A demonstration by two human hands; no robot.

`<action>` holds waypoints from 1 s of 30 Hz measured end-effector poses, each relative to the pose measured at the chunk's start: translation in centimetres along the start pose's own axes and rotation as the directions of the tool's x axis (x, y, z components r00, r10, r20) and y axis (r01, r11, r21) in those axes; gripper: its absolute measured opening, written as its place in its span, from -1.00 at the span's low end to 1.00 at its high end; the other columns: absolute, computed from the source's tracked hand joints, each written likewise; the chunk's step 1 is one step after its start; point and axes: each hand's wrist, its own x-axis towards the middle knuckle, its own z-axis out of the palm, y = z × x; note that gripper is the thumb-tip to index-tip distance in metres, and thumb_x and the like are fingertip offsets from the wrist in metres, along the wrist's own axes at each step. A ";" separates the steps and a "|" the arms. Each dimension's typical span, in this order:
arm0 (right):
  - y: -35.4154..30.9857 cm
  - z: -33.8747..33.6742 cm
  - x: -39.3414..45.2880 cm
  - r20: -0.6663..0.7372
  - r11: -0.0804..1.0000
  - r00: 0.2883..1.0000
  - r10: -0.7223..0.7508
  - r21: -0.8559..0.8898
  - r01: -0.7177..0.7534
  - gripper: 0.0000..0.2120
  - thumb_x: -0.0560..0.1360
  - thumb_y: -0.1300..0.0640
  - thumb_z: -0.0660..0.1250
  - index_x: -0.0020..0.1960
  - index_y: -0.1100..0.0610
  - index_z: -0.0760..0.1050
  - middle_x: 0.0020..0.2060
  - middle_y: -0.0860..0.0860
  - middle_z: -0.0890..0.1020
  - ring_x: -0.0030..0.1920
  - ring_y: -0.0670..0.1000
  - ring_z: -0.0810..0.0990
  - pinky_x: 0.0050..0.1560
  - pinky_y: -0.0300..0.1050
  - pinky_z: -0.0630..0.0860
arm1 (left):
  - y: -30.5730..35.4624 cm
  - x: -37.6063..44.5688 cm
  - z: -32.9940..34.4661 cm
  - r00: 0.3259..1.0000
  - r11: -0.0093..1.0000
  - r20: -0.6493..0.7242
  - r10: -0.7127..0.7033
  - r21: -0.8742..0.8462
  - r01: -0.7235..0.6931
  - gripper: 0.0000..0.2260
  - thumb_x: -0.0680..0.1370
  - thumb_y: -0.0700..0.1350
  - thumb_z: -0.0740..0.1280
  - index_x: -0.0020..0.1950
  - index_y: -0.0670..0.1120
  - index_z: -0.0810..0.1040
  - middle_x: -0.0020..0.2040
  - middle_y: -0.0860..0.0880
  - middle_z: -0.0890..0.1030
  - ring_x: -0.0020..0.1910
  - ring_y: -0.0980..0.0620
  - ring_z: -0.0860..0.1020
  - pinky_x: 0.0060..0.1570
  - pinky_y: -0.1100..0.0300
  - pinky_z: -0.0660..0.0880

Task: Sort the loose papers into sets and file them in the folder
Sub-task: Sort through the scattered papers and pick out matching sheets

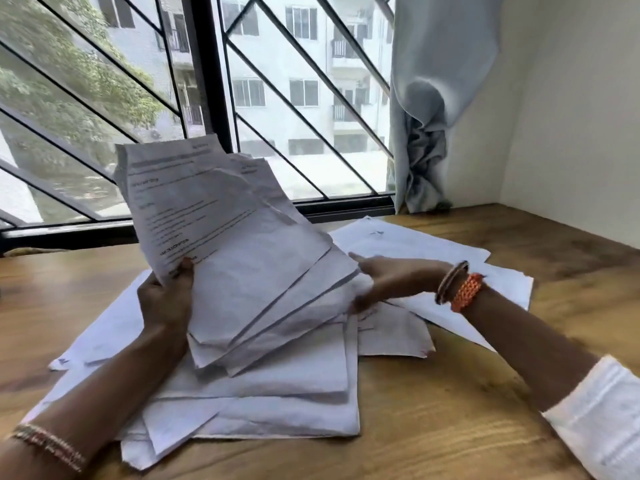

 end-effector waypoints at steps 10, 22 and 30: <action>12.7 -3.3 -1.4 -0.553 0.715 0.564 0.614 0.087 -0.693 -0.29 0.40 -0.25 0.32 0.37 0.17 0.29 0.36 0.14 0.41 0.32 0.17 0.41 0.28 0.11 0.37 | -0.2 -0.9 0.3 0.993 0.997 0.110 0.031 0.068 -0.039 -0.89 0.57 -0.14 0.32 0.03 -0.17 0.49 -0.06 -0.09 0.54 -0.28 0.07 0.46 -0.41 0.39 0.47; 5.6 -6.3 -3.0 -0.996 0.831 0.027 -0.087 -0.087 -0.550 -0.89 0.46 0.22 0.32 -0.03 0.16 0.55 -0.12 0.16 0.62 -0.10 0.25 0.59 -0.10 0.00 0.38 | 0.1 -1.4 0.6 0.991 0.996 0.136 0.009 0.084 -0.021 -0.84 0.55 -0.14 0.34 -0.23 -0.09 0.51 -0.24 -0.06 0.55 -0.25 -0.09 0.51 -0.43 0.29 0.49; -6.2 5.3 1.0 -0.615 0.753 0.667 -0.421 -0.647 -0.122 -0.76 0.03 0.15 0.45 -0.31 -0.02 0.57 -0.42 -0.08 0.51 -0.42 0.00 0.55 -0.33 -0.18 0.42 | -0.3 -1.0 0.5 0.984 0.994 0.159 0.078 0.059 -0.089 -0.84 0.56 -0.18 0.33 -0.23 -0.14 0.55 -0.34 -0.04 0.59 -0.29 -0.05 0.54 -0.36 0.20 0.44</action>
